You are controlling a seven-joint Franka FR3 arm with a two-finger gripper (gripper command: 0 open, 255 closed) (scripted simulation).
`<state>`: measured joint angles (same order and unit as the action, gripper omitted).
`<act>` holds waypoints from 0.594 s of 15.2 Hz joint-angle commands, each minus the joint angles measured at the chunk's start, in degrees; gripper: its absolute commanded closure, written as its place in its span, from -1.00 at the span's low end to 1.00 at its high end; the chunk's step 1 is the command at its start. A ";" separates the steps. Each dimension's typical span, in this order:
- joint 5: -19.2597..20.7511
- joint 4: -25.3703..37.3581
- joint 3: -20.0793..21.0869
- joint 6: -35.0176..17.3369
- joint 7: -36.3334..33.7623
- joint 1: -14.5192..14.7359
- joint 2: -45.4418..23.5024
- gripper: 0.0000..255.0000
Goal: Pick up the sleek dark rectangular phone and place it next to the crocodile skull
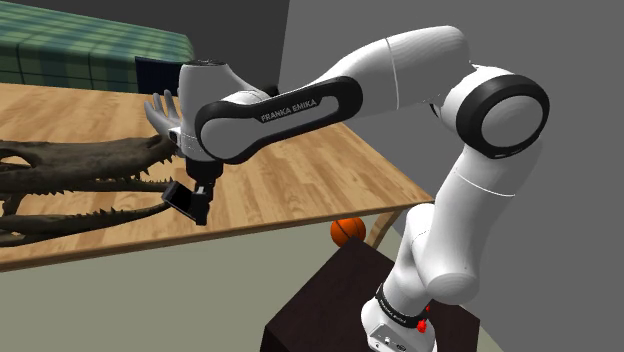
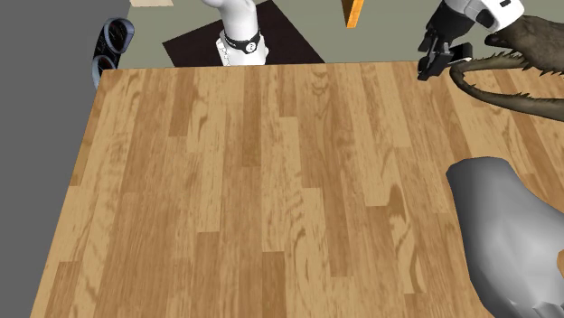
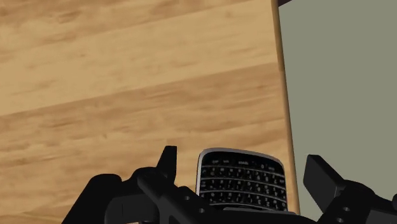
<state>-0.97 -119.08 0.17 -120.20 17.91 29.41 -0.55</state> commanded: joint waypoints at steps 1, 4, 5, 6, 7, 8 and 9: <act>0.00 -0.02 0.02 0.04 -0.01 0.02 -0.13 -1.00; 0.03 2.21 -0.05 3.68 0.05 -0.05 1.27 -1.00; 0.05 3.54 -0.06 5.55 0.04 -0.06 1.81 -1.00; 0.06 4.64 -0.07 7.03 0.04 -0.07 2.18 -1.00; 0.06 4.64 -0.07 7.03 0.04 -0.07 2.18 -1.00; 0.06 4.63 -0.07 7.03 0.04 -0.07 2.19 -1.00; 0.06 4.64 -0.07 7.03 0.04 -0.07 2.19 -1.00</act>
<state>-0.92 -114.63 0.08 -113.41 17.98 29.32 1.62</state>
